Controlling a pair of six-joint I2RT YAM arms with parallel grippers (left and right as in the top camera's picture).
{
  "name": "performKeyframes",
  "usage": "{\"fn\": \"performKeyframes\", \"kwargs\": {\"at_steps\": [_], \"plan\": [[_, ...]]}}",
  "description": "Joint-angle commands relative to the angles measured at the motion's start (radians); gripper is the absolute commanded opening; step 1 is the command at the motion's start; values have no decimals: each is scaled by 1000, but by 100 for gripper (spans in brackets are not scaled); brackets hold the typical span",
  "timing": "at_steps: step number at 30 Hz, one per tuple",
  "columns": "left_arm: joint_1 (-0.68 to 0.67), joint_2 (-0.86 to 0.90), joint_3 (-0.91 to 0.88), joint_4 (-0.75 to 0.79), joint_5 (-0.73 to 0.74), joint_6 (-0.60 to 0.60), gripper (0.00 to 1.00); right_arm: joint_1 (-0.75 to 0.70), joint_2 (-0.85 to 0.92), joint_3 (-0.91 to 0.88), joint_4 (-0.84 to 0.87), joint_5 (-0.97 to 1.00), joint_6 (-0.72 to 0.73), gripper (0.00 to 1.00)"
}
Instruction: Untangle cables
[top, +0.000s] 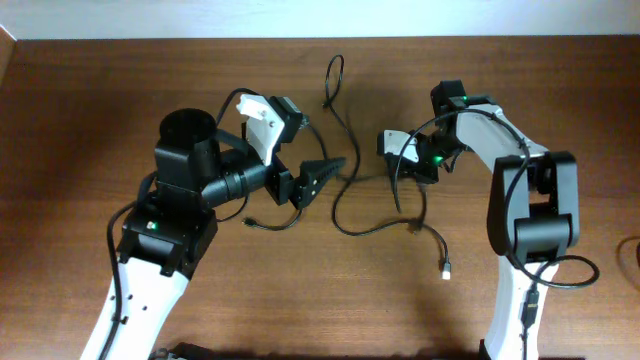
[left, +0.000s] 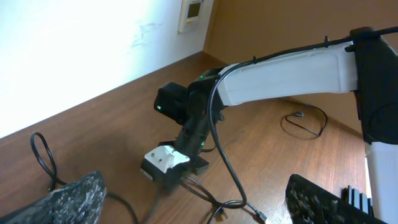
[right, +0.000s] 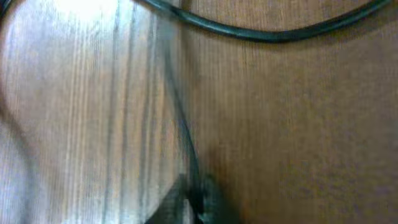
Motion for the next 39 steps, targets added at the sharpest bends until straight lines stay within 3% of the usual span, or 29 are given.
{"fn": "performKeyframes", "kwargs": {"at_steps": [1, 3, 6, 12, 13, 14, 15, 18, 21, 23, 24, 28, 31, 32, 34, 36, 39], "plan": [[-2, -10, 17, 1, 10, -10, 94, -2, 24, 26, -13, -84, -5, 4], [-2, -4, 17, -11, -43, 29, 95, -2, -2, 105, -60, -294, -6, 4], [-2, 54, 17, -109, -113, 206, 99, -2, -102, 272, -175, -578, -5, 4], [-2, 244, 17, 1, -30, 310, 100, -2, -321, 560, -581, -646, 35, 4], [-2, 243, 17, 50, -30, 294, 89, -1, -365, 560, -604, -646, 102, 4], [-2, 243, 17, 105, -35, 256, 15, -1, -396, 560, -640, -647, 122, 4], [-2, 243, 17, 145, -57, 222, 0, -1, -417, 561, -675, -654, 122, 4], [-2, 243, 17, 299, -394, 54, 0, -2, -446, 561, -707, -693, 122, 4], [-1, 238, 20, 408, -529, -11, 0, -3, -443, 560, -703, -563, 122, 7], [-2, 219, 75, 438, -486, -10, 0, -3, -429, 558, -697, -354, 122, 69], [-2, 212, 125, 404, -396, -10, 0, -3, -422, 558, -675, -305, 122, 75], [-2, 211, 357, 79, -62, 19, 0, -3, -377, 557, -555, -230, 114, 77], [-2, 211, 536, -114, 61, 86, 0, -2, -301, 557, -515, -307, 113, 77], [-2, 211, 581, -134, 83, 86, 0, -2, -269, 557, -494, -386, 102, 77], [-2, 211, 632, -137, 98, 86, 0, -1, -203, 557, -461, -628, 31, 58], [-2, 211, 637, -137, 102, 85, 0, 1, -157, 557, -417, -845, -33, 57], [-2, 211, 640, -106, 133, 88, 0, 63, -129, 557, -320, -975, -33, 57]]}}
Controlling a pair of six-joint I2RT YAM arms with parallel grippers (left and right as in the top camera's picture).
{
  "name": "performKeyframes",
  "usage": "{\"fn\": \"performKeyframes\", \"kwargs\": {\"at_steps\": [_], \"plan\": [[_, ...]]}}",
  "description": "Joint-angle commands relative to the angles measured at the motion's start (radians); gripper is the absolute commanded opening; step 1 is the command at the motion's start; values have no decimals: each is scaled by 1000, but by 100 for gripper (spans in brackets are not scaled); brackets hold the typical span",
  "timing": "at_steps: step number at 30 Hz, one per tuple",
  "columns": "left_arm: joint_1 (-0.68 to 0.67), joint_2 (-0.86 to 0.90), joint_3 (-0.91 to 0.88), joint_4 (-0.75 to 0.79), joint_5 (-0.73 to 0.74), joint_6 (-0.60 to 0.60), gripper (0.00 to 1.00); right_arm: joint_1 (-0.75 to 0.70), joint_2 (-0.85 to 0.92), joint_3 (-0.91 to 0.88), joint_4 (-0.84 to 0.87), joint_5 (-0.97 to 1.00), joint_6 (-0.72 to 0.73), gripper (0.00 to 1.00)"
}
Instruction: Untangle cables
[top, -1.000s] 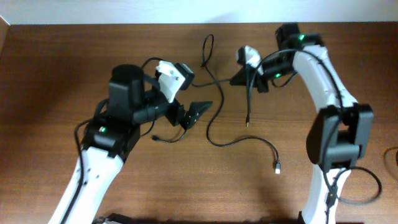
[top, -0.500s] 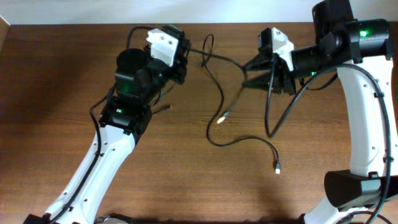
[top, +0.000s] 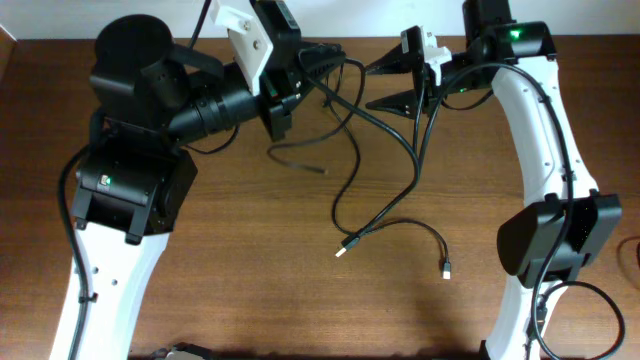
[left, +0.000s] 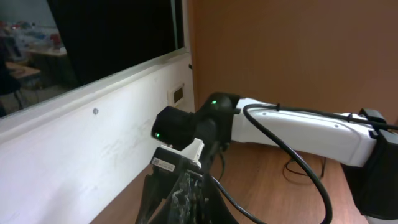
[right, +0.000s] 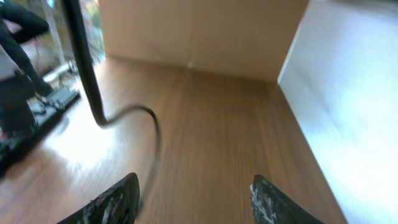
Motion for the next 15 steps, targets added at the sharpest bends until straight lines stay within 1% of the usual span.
{"fn": "performKeyframes", "kwargs": {"at_steps": [1, 2, 3, 4, 5, 6, 7, 8, 9, 10, 11, 12, 13, 14, 15], "plan": [[1, -5, 21, 5, 27, 38, 0, 85, 6, 7, 57, -153, -18, 57], [1, 4, 21, 4, 29, 37, 0, 114, 6, 7, 79, -153, -18, 57], [-3, 17, 21, 0, 35, 37, 0, 148, 7, 7, 106, -153, -18, 14], [-3, 17, 21, -1, 35, 34, 0, 172, 7, 7, 134, -153, -18, 4], [-3, 11, 22, 4, 35, 34, 1, 171, 7, 7, 130, -141, -17, 4], [-3, 5, 22, 6, 35, 34, 7, 156, 7, 7, 129, -108, 3, 4], [-3, -6, 22, 5, 35, 34, 34, 131, 7, 7, 119, -70, 13, 4], [-3, -15, 22, 5, 35, 34, 44, 106, 7, 7, 106, -52, 13, 4], [-3, -30, 22, 8, 23, 34, 10, 66, 7, 7, 78, -51, 13, 4], [-3, -39, 22, 7, 1, 34, 0, 30, 7, 7, 45, -50, 13, 6], [-3, -43, 22, 7, 2, 34, 0, -3, 7, 7, 4, -43, 13, 35], [-3, -44, 22, 7, 2, 34, 0, -23, 7, 7, -32, -43, 13, 61], [-3, -44, 22, 8, 2, 34, 0, -41, 7, 7, -86, -40, 12, 60], [-3, -44, 22, 7, 2, 34, 0, -48, 7, 7, -106, -6, 12, 60], [-3, -43, 22, -1, 13, 26, 11, -54, 7, 7, -108, 69, 13, 67]]}}
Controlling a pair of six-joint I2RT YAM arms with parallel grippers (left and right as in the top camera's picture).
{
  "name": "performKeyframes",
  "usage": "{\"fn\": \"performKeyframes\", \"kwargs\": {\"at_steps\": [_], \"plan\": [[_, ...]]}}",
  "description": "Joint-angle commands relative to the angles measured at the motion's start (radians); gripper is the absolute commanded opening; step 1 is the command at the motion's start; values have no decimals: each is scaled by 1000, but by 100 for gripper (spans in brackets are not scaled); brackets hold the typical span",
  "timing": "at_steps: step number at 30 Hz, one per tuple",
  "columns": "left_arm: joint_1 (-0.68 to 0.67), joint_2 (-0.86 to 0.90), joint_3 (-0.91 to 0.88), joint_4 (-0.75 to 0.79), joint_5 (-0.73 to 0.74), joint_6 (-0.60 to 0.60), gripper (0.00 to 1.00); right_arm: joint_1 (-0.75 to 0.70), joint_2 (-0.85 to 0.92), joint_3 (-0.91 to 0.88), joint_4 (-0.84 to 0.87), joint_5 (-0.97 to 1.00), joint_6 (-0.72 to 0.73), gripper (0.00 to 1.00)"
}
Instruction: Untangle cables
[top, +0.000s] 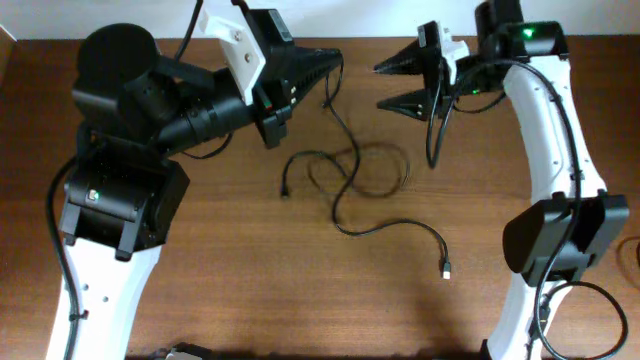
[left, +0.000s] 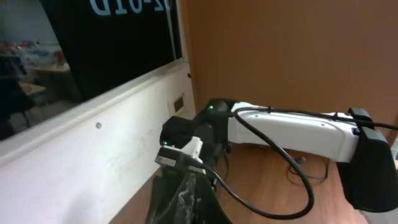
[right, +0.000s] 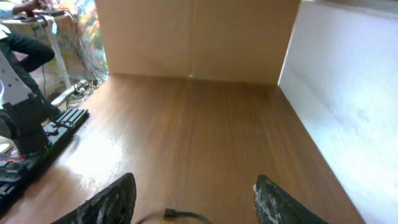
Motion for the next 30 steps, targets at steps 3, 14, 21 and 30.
{"fn": "performKeyframes", "kwargs": {"at_steps": [3, 14, 21, 30], "plan": [[-2, -2, 15, -183, 22, 35, 69, -8, 6, 5, -8, 455, 57, 79], [-95, 29, 15, -302, 31, 53, 82, -9, 10, -499, 412, 853, 139, 69], [-96, 29, 15, -319, 122, 53, 82, -8, 95, -673, 777, 848, 174, 52], [-96, 29, 15, -321, 117, 54, 82, 10, 43, -565, 811, 652, 342, 4]]}}
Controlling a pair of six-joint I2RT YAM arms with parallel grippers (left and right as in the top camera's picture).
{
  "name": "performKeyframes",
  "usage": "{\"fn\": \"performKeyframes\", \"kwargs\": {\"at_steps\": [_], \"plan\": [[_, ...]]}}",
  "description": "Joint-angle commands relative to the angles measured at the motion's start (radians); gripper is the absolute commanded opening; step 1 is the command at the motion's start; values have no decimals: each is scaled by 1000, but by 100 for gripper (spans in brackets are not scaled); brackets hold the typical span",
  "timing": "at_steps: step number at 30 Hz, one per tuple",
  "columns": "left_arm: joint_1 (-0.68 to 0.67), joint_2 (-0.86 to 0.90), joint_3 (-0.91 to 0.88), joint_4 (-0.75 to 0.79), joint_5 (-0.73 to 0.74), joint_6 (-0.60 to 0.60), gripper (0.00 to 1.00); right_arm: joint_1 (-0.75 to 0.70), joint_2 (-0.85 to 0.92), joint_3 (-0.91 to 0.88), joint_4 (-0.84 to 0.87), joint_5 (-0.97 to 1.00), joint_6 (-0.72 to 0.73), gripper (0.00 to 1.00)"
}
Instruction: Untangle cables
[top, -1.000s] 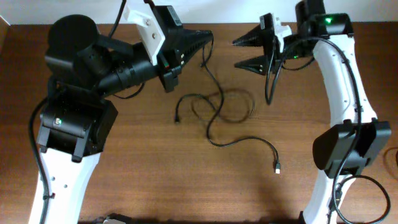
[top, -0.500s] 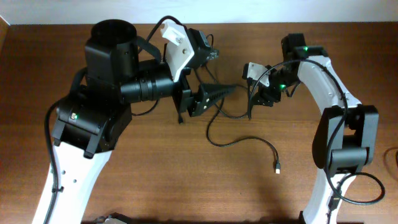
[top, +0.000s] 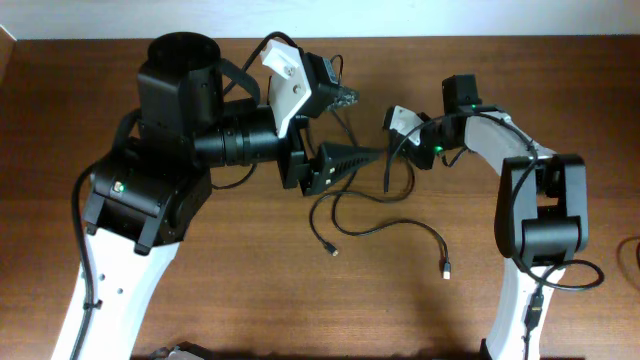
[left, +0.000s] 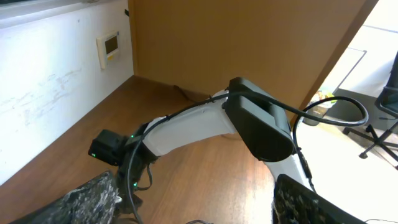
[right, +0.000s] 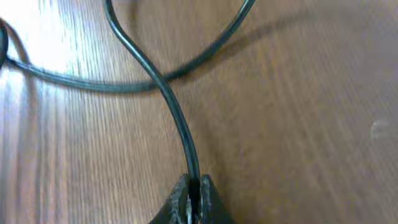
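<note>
Black cables (top: 352, 205) lie looped over each other on the brown table, with free plug ends at the front (top: 447, 268) and middle (top: 330, 250). My right gripper (top: 397, 128) is low on the table right of the loops, shut on one black cable (right: 163, 87) that runs from its jaws across another strand. In the right wrist view the right gripper (right: 193, 190) pinches that strand tightly. My left gripper (top: 366, 126) hovers just left of it, above the loops, wide open with nothing between its fingers (left: 74, 202).
The right arm (left: 199, 124) reaches across in front of the left wrist camera. The table's back edge and a white wall (top: 560, 18) lie behind both arms. Bare wood (top: 300, 310) lies in front of the cables.
Both grippers were raised at the back; now both are lower and nearer the middle. The right gripper was open and is now shut on a cable at the table. The left fingers now stand apart.
First the right gripper was down at the cables with the left open beside it. Then both were high at the back with cables hanging from them. Then the cables lay loose on the table, arms still raised. Now the right holds a strand again at table level.
</note>
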Motion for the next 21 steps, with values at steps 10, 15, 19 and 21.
{"fn": "performKeyframes", "kwargs": {"at_steps": [10, 15, 19, 21], "plan": [[-3, -2, 5, -48, -29, 10, 82, -243, -468, 236, -21, -19, 169, 4], [-3, -2, 5, -52, -34, 9, 87, -286, -406, 235, -200, -68, 231, 81], [-3, -2, 5, -59, -34, 10, 87, -179, -232, 235, -228, -90, 168, 92], [-3, -2, 5, -59, -34, 10, 88, -129, -130, 235, -228, -88, 109, 80]]}}
